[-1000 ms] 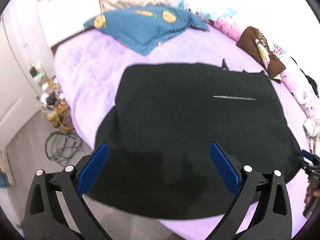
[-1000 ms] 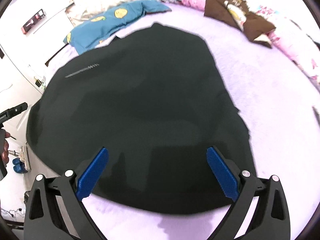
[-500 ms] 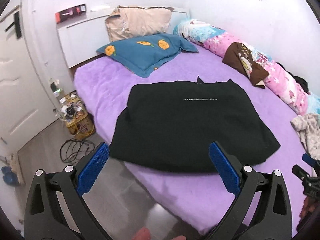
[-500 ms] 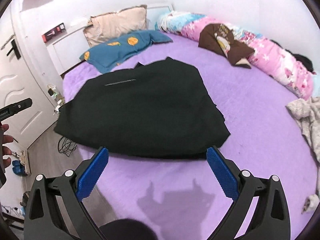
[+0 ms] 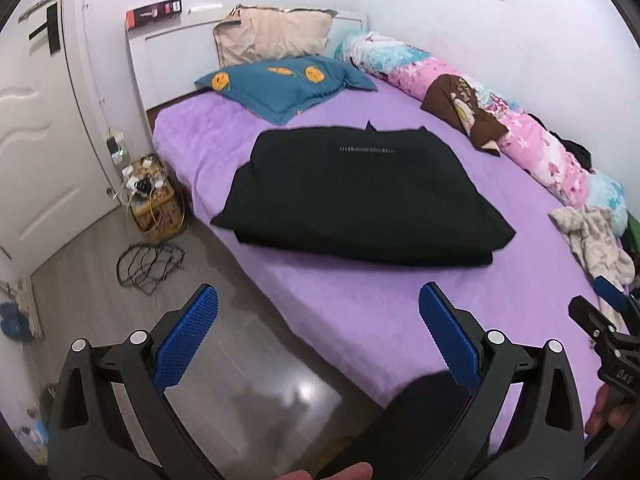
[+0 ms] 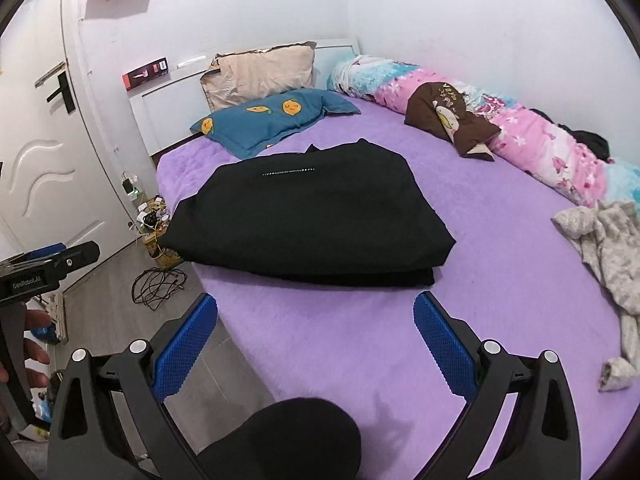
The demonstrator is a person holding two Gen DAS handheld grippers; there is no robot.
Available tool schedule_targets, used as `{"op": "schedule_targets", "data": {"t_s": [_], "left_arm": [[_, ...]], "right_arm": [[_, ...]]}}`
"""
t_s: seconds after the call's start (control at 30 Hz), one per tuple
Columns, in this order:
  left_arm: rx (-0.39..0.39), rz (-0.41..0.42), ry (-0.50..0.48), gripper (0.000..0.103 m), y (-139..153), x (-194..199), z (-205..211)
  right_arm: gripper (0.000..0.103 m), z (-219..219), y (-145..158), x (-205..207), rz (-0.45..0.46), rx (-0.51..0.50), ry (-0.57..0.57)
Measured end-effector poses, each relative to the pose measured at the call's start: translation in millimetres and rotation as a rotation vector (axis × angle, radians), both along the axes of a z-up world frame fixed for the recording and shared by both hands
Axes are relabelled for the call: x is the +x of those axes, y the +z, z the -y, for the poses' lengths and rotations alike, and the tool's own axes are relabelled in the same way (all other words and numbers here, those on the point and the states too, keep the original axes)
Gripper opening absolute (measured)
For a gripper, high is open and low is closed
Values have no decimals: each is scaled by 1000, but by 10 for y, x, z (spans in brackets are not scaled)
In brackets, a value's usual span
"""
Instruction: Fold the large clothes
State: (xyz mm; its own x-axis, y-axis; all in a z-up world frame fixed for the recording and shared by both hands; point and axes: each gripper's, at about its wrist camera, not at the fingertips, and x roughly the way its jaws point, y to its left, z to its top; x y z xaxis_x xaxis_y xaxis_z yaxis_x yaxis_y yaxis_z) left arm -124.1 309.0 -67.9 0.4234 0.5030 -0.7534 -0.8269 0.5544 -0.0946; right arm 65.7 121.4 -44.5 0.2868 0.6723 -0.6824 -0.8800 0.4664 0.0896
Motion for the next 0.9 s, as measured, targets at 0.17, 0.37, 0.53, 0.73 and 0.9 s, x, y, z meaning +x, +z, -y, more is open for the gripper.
{"op": "schedule_targets", "data": {"t_s": [0.17,0.37,0.53,0.73,0.9], "left_arm": [[12,-1,-4,97,40,-144,234],[28,10,-2,97,121,-241,388],[31,-3,-11,97,137,-237,404],[39,-2,-18,97,160,-243,434],[31,-14,-24,97,127,-239,435]], "right_arm": [[97,173,-9,-203,-52,22,15],[97,242,48,-394,-20,40,32],[97,268,62,-429,-20,57,41],[97,290,79,-426,-12,60,27],[97,294,93,-450,-6,63,26]]}}
